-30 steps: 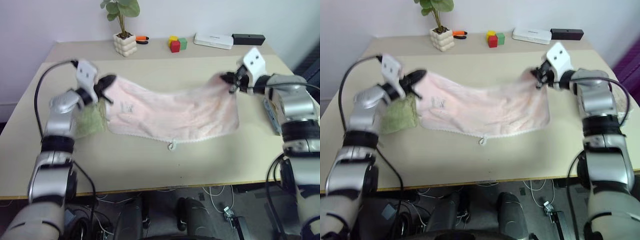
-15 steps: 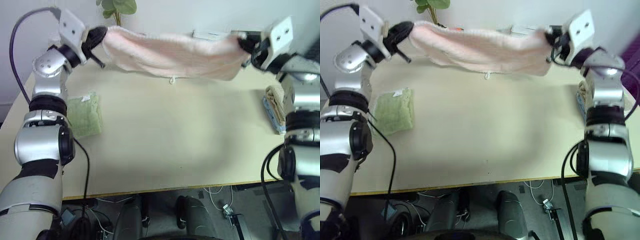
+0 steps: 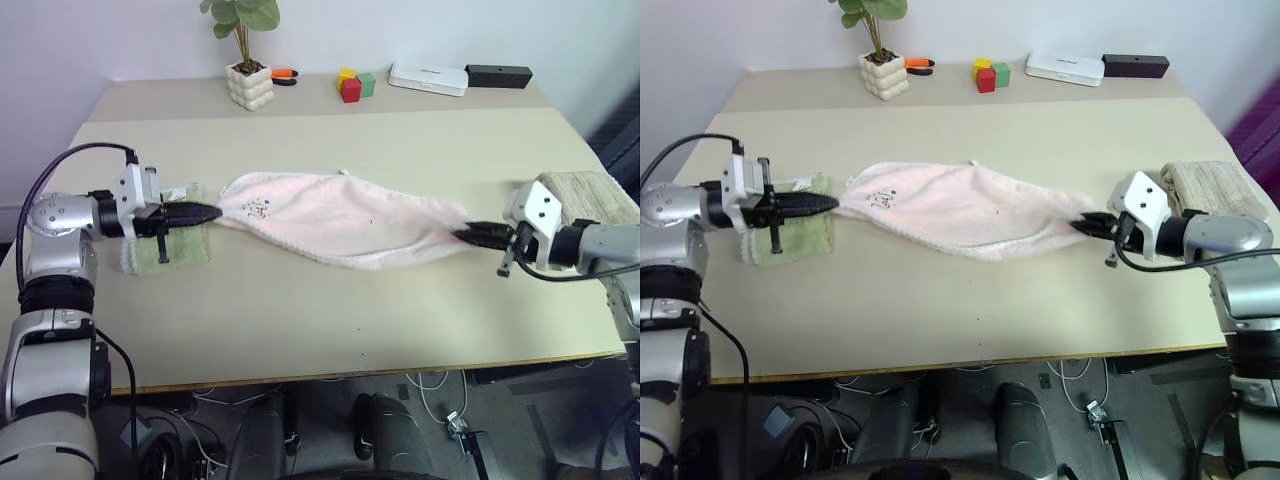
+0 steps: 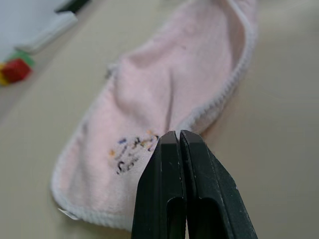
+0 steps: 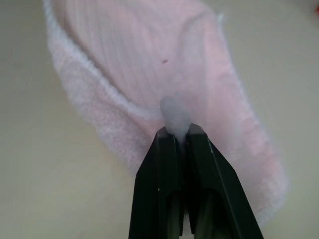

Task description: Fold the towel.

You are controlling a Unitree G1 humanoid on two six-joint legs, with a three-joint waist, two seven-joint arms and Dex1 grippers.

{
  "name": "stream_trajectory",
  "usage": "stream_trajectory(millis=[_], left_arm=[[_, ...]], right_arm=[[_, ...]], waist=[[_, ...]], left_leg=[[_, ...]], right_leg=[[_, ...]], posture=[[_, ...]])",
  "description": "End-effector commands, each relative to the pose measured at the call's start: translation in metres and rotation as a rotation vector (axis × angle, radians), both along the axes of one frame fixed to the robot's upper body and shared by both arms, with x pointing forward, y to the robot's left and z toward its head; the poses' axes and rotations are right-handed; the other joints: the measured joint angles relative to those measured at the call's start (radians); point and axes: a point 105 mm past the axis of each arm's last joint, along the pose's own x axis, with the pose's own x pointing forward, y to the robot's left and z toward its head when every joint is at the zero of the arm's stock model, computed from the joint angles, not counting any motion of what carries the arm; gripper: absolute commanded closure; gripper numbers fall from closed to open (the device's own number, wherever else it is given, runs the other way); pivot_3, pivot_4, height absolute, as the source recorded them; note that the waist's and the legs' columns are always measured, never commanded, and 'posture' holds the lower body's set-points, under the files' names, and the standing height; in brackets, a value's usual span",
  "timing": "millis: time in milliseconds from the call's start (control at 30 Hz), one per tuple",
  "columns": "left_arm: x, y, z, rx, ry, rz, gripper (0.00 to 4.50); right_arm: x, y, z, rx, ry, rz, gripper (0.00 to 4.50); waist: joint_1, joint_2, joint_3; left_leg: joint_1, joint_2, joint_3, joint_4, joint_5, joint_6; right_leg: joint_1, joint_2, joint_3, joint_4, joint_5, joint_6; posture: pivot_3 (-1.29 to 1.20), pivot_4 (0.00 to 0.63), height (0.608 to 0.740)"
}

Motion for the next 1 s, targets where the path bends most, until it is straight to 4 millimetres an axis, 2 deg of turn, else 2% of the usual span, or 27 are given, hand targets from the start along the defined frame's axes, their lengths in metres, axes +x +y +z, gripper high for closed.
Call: stream_trajectory(millis=[33,100,267,367,533,633,700,733,833,933,1000], left_arm=[[-0.012,0.000,0.004,0.038,0.047,-0.042,4.50],[-0.023,-0.002,-0.001,0.064,0.111,-0.069,4.50],[-0.045,0.000,-0.010,0.106,0.239,-0.094,4.50],[-0.052,-0.002,-0.013,0.115,0.251,-0.109,4.50],[-0.055,-0.010,-0.019,0.087,0.250,-0.123,4.50],[-0.057,-0.010,-0.023,0.075,0.256,-0.115,4.50],[-0.056,-0.009,-0.023,0.067,0.258,-0.110,4.50],[-0.056,-0.009,-0.023,0.065,0.259,-0.109,4.50],[-0.054,-0.010,-0.023,0.064,0.252,-0.111,4.50],[-0.052,-0.013,-0.023,0.058,0.245,-0.119,4.50],[-0.052,-0.014,-0.022,0.056,0.241,-0.122,4.50]], right_arm=[[-0.011,0.002,0.010,-0.042,-0.015,0.074,4.46],[-0.014,-0.002,0.012,-0.104,-0.093,0.111,4.46],[-0.023,-0.007,0.011,-0.110,-0.100,0.166,4.46],[-0.033,-0.009,-0.008,-0.222,-0.054,0.227,4.46],[-0.032,-0.010,-0.031,-0.261,-0.047,0.207,4.46],[-0.034,-0.013,-0.041,-0.284,-0.021,0.191,3.61],[-0.033,-0.018,-0.038,-0.281,-0.006,0.163,2.69],[-0.033,-0.020,-0.035,-0.304,-0.024,0.165,2.09],[-0.034,-0.018,-0.028,-0.308,-0.029,0.169,0.83],[-0.034,-0.013,-0.023,-0.300,-0.021,0.169,0.83],[-0.036,-0.013,-0.027,-0.314,0.000,0.169,0.83]], waist=[[0.000,0.000,0.000],[0.000,0.000,0.000],[0.000,0.000,0.000],[0.004,0.000,0.000],[0.003,0.000,0.000],[0.001,0.000,0.000],[0.001,0.000,0.000],[0.002,0.000,0.000],[0.003,0.000,0.000],[0.002,0.000,0.000],[0.002,0.000,-0.001]], left_leg=[[0.000,0.000,0.000,0.000,0.000,0.000],[0.000,0.000,0.000,0.000,0.000,0.000],[0.000,0.000,-0.001,0.000,0.000,0.000],[0.000,0.000,-0.001,0.000,0.000,0.000],[0.000,0.000,-0.001,0.001,0.000,0.000],[0.000,0.000,0.000,0.000,0.000,0.000],[0.000,0.000,0.000,0.000,0.000,0.000],[0.000,0.000,0.000,0.001,0.000,0.000],[0.000,0.000,0.000,0.001,0.000,0.000],[0.000,0.000,0.000,0.001,0.000,0.000],[0.000,0.000,-0.001,0.001,0.000,0.000]], right_leg=[[0.000,0.000,0.000,0.000,0.000,0.000],[0.000,0.000,0.000,0.000,0.000,0.000],[0.000,0.000,0.000,0.000,0.000,0.000],[0.000,0.000,0.000,0.000,0.000,0.000],[0.000,0.000,0.000,0.000,0.000,0.000],[0.000,0.000,0.000,0.000,0.000,0.000],[0.000,0.000,0.000,0.000,0.000,0.000],[0.000,0.000,0.000,0.000,0.000,0.000],[0.000,0.000,0.000,0.000,0.000,0.000],[0.000,0.000,0.000,0.000,0.000,0.000],[0.000,0.000,0.000,0.000,0.000,0.000]], posture=[[0.00,0.150,0.740],[0.00,0.150,0.740],[0.00,0.150,0.740],[0.00,0.150,0.740],[0.00,0.150,0.740],[0.00,0.150,0.740],[0.00,0.150,0.740],[0.00,0.150,0.740],[0.00,0.150,0.740],[0.00,0.150,0.740],[0.00,0.150,0.740]])
